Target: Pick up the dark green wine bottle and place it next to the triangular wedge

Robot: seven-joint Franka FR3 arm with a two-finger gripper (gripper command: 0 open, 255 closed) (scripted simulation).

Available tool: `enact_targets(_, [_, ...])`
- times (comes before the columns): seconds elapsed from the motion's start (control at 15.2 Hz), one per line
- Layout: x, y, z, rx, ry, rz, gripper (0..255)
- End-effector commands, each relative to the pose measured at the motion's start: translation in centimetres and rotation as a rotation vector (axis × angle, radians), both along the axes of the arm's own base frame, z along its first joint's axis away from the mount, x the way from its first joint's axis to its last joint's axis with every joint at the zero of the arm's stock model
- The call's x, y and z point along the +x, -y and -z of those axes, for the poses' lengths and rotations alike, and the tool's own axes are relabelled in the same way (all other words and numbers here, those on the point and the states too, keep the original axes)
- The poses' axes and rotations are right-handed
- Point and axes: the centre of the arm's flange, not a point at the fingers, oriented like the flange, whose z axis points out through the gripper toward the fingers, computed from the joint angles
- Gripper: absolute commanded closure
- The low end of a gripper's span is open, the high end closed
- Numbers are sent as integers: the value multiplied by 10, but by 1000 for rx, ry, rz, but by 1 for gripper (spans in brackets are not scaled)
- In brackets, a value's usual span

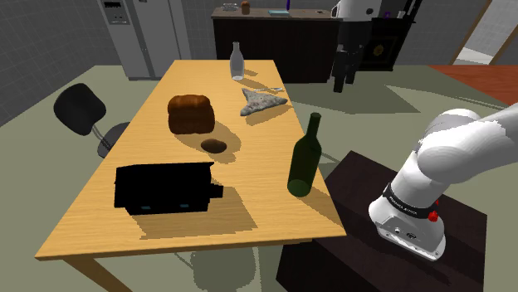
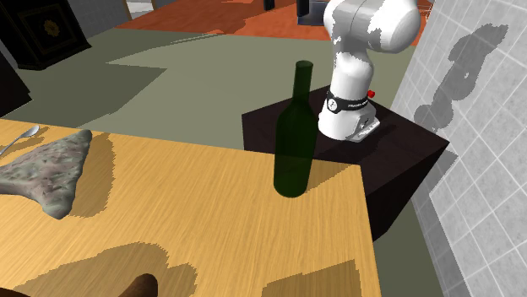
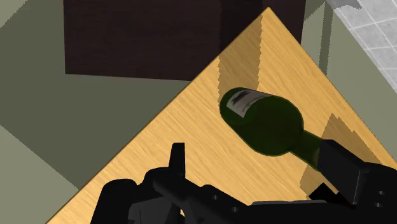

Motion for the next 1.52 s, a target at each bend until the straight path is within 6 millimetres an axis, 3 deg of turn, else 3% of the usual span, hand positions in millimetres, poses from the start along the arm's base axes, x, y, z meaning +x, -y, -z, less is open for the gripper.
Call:
enact_targets(0.0, [0,0,0,0,0,0,0])
enact_targets(0.53, [7,-88,50,-3,117,118,0])
enact_targets(1.06, [7,-90,90,-3,117,118,0])
enact_targets(1.45, [7,-90,90,-3,117,118,0])
